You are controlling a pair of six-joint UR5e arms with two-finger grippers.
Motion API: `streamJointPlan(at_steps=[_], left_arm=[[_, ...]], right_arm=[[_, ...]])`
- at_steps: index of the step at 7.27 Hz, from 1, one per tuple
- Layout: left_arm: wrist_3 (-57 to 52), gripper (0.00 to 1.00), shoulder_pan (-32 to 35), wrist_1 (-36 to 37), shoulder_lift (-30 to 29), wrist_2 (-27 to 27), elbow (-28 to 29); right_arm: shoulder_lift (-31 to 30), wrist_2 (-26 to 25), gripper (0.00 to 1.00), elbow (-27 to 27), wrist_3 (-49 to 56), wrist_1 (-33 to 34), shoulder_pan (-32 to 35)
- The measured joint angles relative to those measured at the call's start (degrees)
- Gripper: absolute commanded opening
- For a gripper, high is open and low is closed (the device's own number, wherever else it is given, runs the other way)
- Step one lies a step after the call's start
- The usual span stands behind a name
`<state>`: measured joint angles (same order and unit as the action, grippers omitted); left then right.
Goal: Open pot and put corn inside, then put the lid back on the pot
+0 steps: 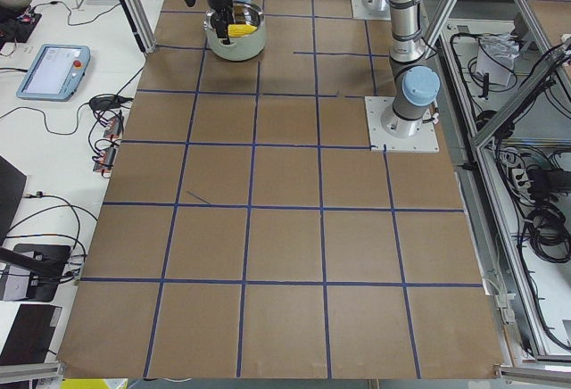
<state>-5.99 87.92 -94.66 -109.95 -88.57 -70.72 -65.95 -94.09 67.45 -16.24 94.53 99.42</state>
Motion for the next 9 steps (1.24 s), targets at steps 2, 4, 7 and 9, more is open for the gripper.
streamJointPlan(at_steps=[2, 4, 7, 9], left_arm=[[-0.75, 1.0, -0.46, 1.27, 0.72, -1.88, -1.3], [-0.09, 1.0, 0.15, 1.0, 0.58, -4.52, -1.89], [6.04, 1.0, 0.55, 0.46, 4.73, -2.26, -5.51], [8.21, 1.0, 0.58, 0.82, 6.18, -1.32, -7.55]], right_arm=[[3.39, 0.14, 0.28, -4.04, -4.43, -0.05, 2.62], [6.47, -0.13, 0.28, -7.63, -5.64, -0.58, 4.62], [8.41, 0.34, 0.27, -8.19, -5.64, -0.05, 5.23], [9.1, 0.55, 0.27, -7.95, -7.48, 0.11, 6.03]])
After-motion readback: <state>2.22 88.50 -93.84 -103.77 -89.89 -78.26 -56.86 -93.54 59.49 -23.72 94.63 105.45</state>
